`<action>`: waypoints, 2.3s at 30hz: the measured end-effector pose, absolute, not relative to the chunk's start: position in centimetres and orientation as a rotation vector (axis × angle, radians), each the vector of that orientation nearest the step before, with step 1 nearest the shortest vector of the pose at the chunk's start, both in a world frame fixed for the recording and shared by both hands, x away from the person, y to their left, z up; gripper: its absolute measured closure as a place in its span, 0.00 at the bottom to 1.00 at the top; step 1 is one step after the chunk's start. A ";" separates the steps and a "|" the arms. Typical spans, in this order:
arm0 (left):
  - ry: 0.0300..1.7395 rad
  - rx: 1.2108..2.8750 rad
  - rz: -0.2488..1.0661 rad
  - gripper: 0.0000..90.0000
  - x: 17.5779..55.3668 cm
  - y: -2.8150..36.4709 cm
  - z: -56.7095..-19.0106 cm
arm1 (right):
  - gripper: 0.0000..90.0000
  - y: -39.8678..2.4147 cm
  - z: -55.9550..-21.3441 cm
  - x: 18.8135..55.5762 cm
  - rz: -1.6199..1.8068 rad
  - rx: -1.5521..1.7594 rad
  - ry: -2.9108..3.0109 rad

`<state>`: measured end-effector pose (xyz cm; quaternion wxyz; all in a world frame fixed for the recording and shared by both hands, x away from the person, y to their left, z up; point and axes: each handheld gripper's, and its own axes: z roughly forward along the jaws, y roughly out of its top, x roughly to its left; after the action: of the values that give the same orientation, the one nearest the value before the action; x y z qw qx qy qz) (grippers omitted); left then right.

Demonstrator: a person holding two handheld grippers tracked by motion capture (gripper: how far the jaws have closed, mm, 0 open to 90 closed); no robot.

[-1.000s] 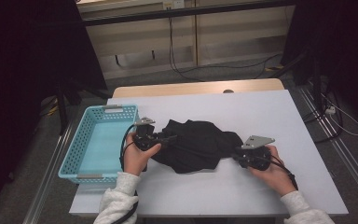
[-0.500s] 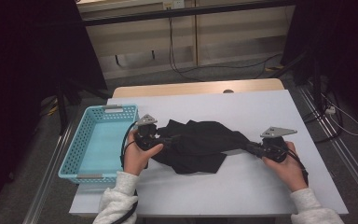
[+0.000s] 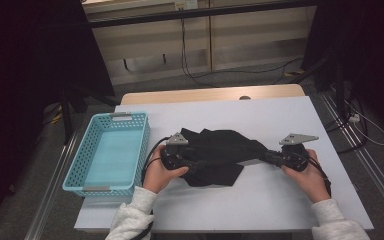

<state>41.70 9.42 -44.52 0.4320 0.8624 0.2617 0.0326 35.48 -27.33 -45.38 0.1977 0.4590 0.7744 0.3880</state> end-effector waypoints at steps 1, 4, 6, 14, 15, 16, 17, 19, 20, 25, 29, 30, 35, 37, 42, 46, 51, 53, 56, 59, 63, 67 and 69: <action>0.660 2.161 0.085 0.32 41.6 9.3 -44.9 | 0.93 -27.3 -45.4 35.5 1.087 1.291 2.165; 0.681 2.178 0.082 0.32 41.6 9.0 -45.2 | 0.93 -27.4 -45.4 35.5 1.101 1.308 2.155; 0.672 2.192 0.110 0.37 41.6 8.9 -45.3 | 0.93 -27.4 -45.4 35.4 1.102 1.317 2.151; 0.777 2.210 0.066 0.83 41.2 9.4 -44.3 | 0.92 -27.6 -45.1 35.4 1.128 1.336 2.129; 0.785 2.201 0.056 0.87 41.2 9.4 -44.1 | 0.92 -27.6 -45.0 35.4 1.132 1.334 2.126; 0.786 2.192 0.052 0.90 41.2 9.4 -43.9 | 0.92 -27.6 -44.8 35.4 1.132 1.326 2.125; 0.793 2.159 0.025 0.91 41.2 9.5 -43.6 | 0.92 -27.6 -44.7 35.4 1.131 1.323 2.129; 0.808 2.110 0.010 0.89 41.3 9.9 -42.9 | 0.93 -27.6 -44.5 35.3 1.127 1.317 2.129; 0.798 2.096 0.001 0.87 41.4 10.1 -42.5 | 0.93 -27.6 -44.4 35.3 1.135 1.313 2.129; 0.800 2.058 0.016 0.94 41.3 10.8 -41.1 | 0.93 -27.8 -43.9 35.1 1.158 1.316 2.125; 0.816 2.022 0.029 0.95 41.4 11.0 -41.0 | 0.93 -27.8 -43.5 34.6 1.160 1.294 2.137; 0.819 2.024 0.031 0.95 41.5 11.1 -40.9 | 0.92 -27.8 -43.5 34.4 1.165 1.289 2.133; 0.909 1.957 0.083 0.95 42.3 12.3 -40.8 | 0.89 -27.2 -44.0 34.2 1.146 1.267 2.148; 0.931 1.941 0.103 0.95 42.7 12.7 -40.8 | 0.87 -26.8 -44.5 34.3 1.125 1.258 2.170; 0.978 1.915 0.116 0.95 43.6 13.2 -41.0 | 0.86 -26.2 -44.8 34.2 1.108 1.230 2.182; 1.005 1.897 0.115 0.95 43.9 13.5 -41.6 | 0.84 -26.1 -44.8 33.8 1.110 1.220 2.188; 0.997 1.907 0.113 0.95 43.6 13.3 -41.8 | 0.78 -25.8 -45.3 33.4 1.097 1.210 2.207; 1.003 1.907 0.121 0.95 43.6 13.4 -41.8 | 0.75 -25.6 -45.5 33.3 1.098 1.193 2.221; 1.008 1.902 0.130 0.95 43.6 13.6 -41.8 | 0.68 -25.2 -45.7 33.3 1.079 1.175 2.234; 1.009 1.898 0.133 0.95 43.7 13.7 -41.9 | 0.61 -25.1 -46.2 33.4 1.038 1.182 2.258; 1.024 1.898 0.132 0.95 43.7 13.7 -42.2 | 0.53 -25.4 -46.8 33.3 1.007 1.188 2.265; 1.028 1.889 0.146 0.95 43.8 13.9 -42.1 | 0.52 -25.4 -46.2 33.1 1.052 1.152 2.237; 1.026 1.881 0.145 0.95 43.8 14.0 -41.9 | 0.52 -25.2 -46.1 33.2 1.040 1.141 2.247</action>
<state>43.75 13.98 -41.95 0.4766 0.7700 0.4201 0.0593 33.20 -25.20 -46.14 0.2063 0.4097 0.8064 0.3733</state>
